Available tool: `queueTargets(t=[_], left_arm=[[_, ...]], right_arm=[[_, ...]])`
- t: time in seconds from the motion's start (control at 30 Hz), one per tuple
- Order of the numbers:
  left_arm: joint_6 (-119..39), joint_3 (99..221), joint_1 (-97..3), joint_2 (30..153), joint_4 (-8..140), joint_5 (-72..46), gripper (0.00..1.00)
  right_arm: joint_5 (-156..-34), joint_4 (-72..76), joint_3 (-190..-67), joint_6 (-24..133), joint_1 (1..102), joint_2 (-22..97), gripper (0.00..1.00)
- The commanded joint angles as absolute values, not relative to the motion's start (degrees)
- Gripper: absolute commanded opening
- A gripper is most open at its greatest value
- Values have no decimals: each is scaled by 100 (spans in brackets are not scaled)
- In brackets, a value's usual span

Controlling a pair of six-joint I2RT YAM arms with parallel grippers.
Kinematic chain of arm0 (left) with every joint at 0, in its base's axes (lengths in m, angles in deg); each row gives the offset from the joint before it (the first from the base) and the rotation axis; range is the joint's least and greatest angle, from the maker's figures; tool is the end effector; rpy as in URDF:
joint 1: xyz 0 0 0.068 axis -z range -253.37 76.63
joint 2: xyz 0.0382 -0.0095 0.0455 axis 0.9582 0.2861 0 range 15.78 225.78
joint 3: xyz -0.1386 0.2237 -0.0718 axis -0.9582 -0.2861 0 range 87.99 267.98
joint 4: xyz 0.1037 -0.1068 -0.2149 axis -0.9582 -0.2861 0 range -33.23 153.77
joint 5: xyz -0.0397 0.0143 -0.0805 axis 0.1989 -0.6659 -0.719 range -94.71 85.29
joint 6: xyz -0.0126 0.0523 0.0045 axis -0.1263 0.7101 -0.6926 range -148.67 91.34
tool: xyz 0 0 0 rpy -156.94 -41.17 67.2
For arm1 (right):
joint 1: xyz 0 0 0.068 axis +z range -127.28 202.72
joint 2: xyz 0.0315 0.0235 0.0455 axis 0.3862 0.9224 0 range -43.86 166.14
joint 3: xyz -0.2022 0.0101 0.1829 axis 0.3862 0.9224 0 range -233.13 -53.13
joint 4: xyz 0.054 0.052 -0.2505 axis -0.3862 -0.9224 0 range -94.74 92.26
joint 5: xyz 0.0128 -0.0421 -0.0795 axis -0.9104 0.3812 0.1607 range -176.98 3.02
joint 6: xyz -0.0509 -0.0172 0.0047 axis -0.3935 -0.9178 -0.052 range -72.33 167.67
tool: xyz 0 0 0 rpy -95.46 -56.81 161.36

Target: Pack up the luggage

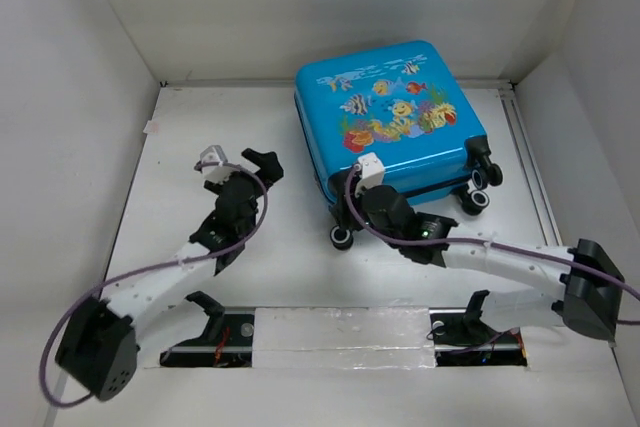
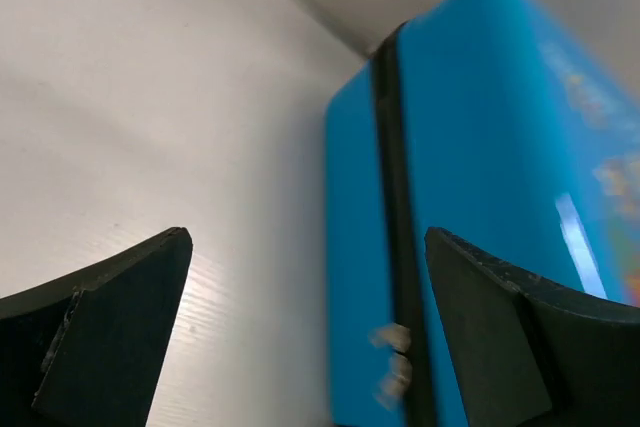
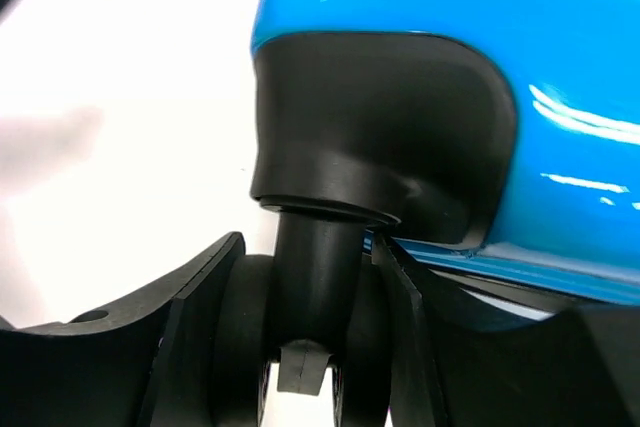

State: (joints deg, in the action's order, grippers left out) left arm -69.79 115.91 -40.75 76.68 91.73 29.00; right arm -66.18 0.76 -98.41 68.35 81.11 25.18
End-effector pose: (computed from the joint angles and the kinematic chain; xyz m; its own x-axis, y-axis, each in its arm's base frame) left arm 0.2069 -0.1091 0.2520 -0.0442 -0.6213 -0.7823 -0.0613 0.7833 -0.6187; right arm 0.1527 0.2240 0.2704 -0.4310 -0.0703 -0.8996 -0.5085 0.8425 0.1777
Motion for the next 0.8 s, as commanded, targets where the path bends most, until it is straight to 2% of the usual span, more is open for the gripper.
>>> queueTargets(t=[0.0,0.2,0.3,0.33,0.4,0.43,0.5,0.63,0.77], left_arm=[[-7498,11444,-3954,6652,8330,3246,99],[-7805,11716,-3822,4419,6469,3748,99],[-7964,11716,-3751,3549,6289,3740,99],[-7842,11777,-3751,3381,6289,3634,99],[-7561,11918,-3751,3082,6289,3345,99],[-7482,11980,-3751,3081,6132,3239,99],[-7332,12182,-3751,3019,6069,2950,99],[-7208,12376,-3751,3300,5946,2475,99],[-7006,12376,-3751,3485,6191,1842,99]], right_arm=[[-7959,208,-10401,6375,8951,3240,0],[-8196,753,-11594,6270,9505,4296,0],[-8127,815,-12297,6270,9681,4842,3],[-8126,815,-12422,6270,9768,4921,22],[-8066,815,-12511,6270,9830,4922,46],[-7969,762,-12581,6270,9900,4844,69],[-7680,439,-12643,6270,9901,4536,100],[-6810,24,-12460,6208,9953,3580,100],[-6344,-292,-11600,6269,9954,2279,100]])
